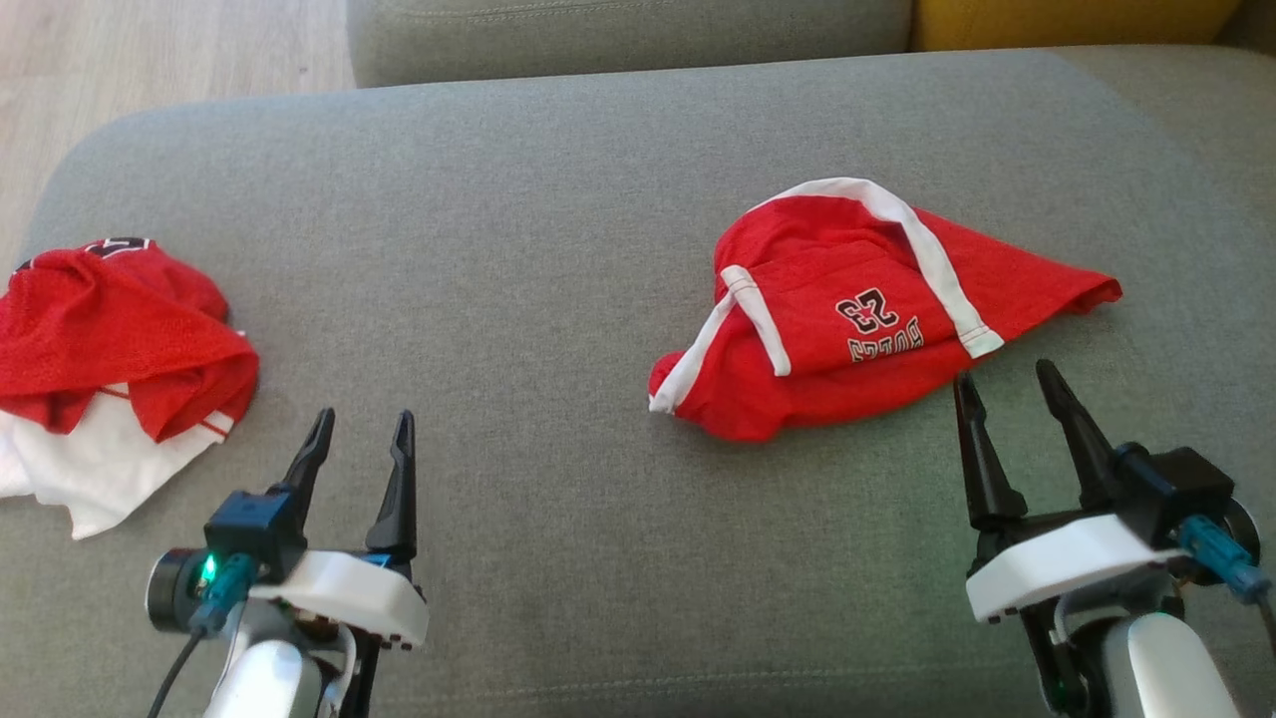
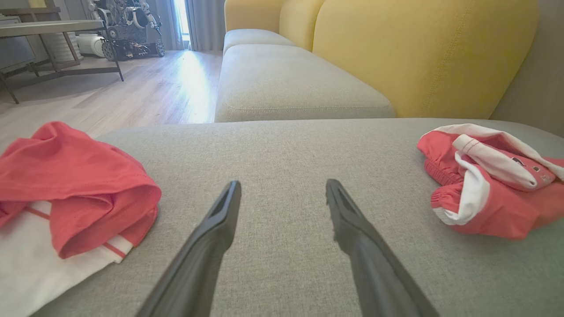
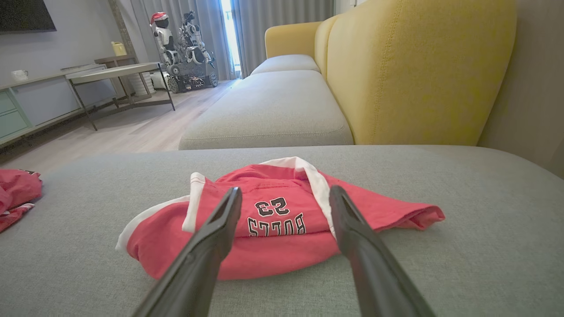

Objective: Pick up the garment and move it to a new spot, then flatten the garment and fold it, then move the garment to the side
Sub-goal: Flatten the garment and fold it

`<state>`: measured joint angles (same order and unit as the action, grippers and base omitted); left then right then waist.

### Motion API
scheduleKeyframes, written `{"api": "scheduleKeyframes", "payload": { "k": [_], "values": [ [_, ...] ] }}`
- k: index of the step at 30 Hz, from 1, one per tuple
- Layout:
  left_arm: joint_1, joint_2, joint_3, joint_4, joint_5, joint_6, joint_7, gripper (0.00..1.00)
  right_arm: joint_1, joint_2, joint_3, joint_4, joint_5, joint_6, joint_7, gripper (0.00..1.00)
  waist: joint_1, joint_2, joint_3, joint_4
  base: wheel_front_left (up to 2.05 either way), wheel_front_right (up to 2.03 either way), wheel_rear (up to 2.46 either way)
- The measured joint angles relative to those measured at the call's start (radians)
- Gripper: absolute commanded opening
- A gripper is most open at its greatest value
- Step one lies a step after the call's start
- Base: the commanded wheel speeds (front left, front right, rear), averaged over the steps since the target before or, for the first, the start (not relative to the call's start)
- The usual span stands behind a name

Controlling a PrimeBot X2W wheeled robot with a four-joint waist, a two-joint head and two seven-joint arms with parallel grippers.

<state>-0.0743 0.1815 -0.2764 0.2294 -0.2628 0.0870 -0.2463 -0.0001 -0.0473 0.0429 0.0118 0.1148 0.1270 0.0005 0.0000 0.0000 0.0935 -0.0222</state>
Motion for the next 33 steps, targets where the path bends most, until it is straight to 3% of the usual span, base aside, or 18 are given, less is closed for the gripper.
{"api": "scheduleKeyframes", "payload": {
  "k": [18, 32, 33],
  "values": [
    [-0.021, 0.002, -0.027, -0.011, 0.000, -0.001, 0.007, 1.00, -0.058, 0.000, 0.017, 0.038, -0.012, 0.000, 0.037, 1.00, 0.0000, 0.0000, 0.049, 0.060, 0.00, 0.00, 0.00],
    [-0.117, -0.030, -0.044, 0.003, 0.000, -0.018, -0.002, 1.00, -0.310, -0.006, 0.119, 0.295, -0.098, 0.000, 0.105, 1.00, 0.0000, 0.0000, 0.153, 0.154, 0.00, 0.00, 0.00],
    [-0.117, -0.031, -0.044, 0.006, 0.000, -0.018, -0.003, 1.00, -0.324, -0.007, 0.109, 0.313, -0.120, 0.000, 0.122, 0.62, 0.0000, 0.0000, 0.162, 0.162, 0.00, 0.00, 0.00]
  ]
}}
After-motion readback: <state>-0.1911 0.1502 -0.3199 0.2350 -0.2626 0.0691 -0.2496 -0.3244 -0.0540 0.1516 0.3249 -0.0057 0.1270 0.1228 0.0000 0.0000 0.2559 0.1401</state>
